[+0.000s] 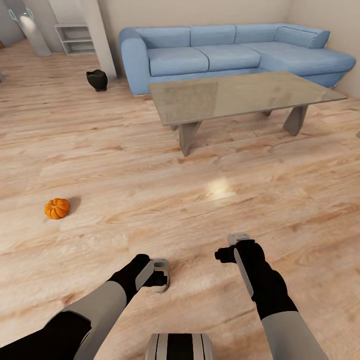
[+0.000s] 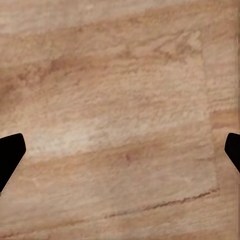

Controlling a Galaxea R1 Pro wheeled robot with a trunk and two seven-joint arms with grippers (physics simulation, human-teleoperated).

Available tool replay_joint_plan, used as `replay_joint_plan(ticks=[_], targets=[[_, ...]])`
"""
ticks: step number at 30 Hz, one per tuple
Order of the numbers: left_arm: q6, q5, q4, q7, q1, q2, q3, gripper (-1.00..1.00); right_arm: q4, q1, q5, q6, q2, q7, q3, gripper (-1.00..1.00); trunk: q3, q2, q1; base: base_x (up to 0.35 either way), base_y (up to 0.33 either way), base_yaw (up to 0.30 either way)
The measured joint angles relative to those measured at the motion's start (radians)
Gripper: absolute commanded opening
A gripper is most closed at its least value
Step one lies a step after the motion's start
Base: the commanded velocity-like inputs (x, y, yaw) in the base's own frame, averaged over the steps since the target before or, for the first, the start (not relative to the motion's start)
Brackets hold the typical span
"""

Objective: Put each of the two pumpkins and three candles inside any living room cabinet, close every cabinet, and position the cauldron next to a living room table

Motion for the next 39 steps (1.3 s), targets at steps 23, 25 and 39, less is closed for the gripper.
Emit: replay_joint_plan(ticks=[23, 25, 39], targets=[[-0.001, 0.000, 0.000, 0.000, 0.000, 0.000, 0.000, 1.00, 0.000, 0.000, 0.000, 0.000, 0.000, 0.000, 0.000, 1.00, 0.000, 0.000, 0.001, 0.036, -0.008, 0.000], [-0.001, 0.000, 0.000, 0.000, 0.000, 0.000, 0.000, 1.00, 0.000, 0.000, 0.000, 0.000, 0.000, 0.000, 0.000, 1.00, 0.000, 0.000, 0.001, 0.000, 0.000, 0.000], [-0.002, 0.001, -0.001, 0.000, 0.000, 0.000, 0.000, 1.00, 0.000, 0.000, 0.000, 0.000, 0.000, 0.000, 0.001, 1.00, -0.042, -0.003, 0.006, 0.000, 0.000, 0.000]])
